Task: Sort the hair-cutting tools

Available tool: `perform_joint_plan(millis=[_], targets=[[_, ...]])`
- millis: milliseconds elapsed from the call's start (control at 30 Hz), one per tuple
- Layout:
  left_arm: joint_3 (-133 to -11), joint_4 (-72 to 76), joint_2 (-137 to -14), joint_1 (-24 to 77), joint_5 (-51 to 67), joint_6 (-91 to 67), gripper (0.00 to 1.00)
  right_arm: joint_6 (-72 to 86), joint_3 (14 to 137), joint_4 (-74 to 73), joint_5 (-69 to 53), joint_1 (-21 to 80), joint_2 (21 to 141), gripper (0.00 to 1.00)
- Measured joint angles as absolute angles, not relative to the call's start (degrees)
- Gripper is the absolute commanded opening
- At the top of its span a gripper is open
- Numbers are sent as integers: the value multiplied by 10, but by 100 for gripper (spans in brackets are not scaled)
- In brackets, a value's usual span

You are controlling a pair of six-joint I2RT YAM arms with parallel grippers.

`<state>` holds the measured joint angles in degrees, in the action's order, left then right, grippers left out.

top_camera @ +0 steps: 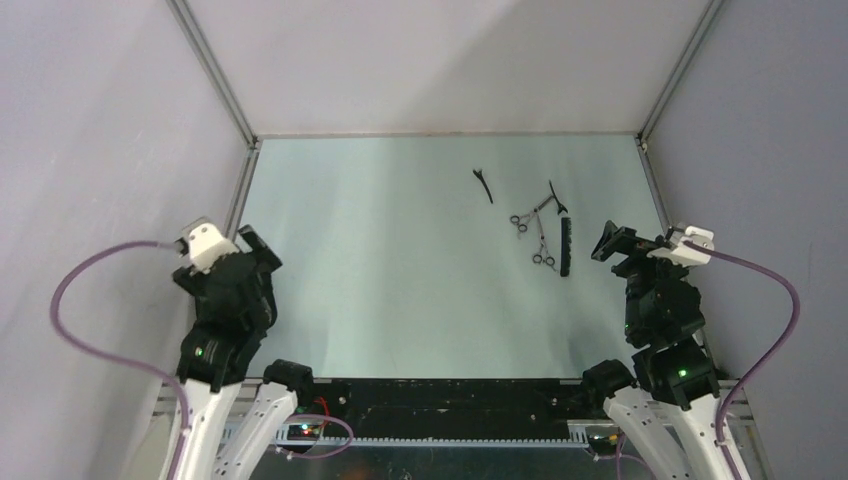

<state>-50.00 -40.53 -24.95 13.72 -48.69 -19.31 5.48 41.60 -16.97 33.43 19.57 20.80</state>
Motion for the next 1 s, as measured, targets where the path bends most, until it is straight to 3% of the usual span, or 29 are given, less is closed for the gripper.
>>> perform_joint_plan(millis=[200, 433, 567, 867, 933, 1000], targets=[[-487, -426, -371, 111, -416, -258, 98, 43, 365, -141, 350, 226, 170, 99], [-434, -406, -504, -46, -300, -296, 100, 43, 332, -117, 345, 241, 136, 99], [-415, -383, -581, -84, -256, -307, 92, 44, 322, -103, 340, 243, 128, 99], [-416, -344, -742, -136, -207, -310, 58, 44, 317, -84, 335, 247, 123, 99], [-420, -343, -772, -139, -196, -310, 45, 44, 316, -81, 335, 247, 120, 99], [-426, -340, -797, -142, -182, -308, 24, 44, 313, -78, 335, 247, 116, 99]])
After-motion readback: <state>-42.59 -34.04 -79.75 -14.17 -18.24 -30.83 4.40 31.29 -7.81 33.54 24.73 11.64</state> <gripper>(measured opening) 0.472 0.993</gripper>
